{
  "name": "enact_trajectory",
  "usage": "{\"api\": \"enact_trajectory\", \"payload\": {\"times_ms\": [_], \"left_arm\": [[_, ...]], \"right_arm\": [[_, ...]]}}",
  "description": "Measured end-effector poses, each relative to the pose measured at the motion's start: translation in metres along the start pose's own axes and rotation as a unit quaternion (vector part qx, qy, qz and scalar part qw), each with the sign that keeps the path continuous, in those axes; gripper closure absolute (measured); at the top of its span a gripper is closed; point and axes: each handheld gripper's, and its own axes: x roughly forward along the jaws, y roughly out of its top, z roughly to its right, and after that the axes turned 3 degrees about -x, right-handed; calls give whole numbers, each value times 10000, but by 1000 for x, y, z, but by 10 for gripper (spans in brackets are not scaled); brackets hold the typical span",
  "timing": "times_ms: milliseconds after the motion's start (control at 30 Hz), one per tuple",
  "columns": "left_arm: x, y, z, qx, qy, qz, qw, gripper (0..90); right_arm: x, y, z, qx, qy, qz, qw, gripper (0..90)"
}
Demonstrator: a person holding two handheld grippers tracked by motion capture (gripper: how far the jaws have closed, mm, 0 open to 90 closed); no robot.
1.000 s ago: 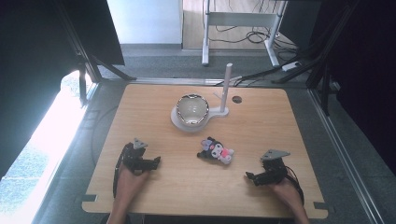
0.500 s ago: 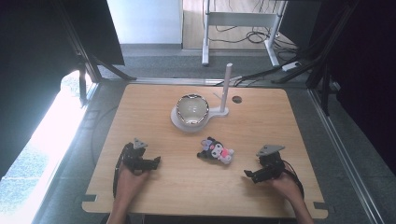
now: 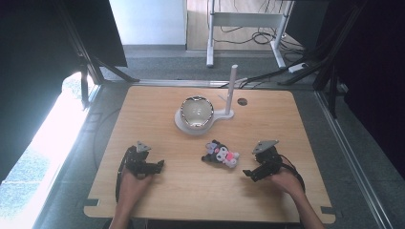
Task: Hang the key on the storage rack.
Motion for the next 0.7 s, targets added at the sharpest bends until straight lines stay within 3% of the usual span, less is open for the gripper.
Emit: {"api": "enact_trajectory", "payload": {"times_ms": [267,700], "left_arm": [[0,0,0,2,-5,-5,10000,53],[0,0,0,13,-2,-8,10000,53]], "right_arm": [[8,13,0,-127,206,-190,9995,0],[26,53,-2,-270,413,-909,9946,36]]}}
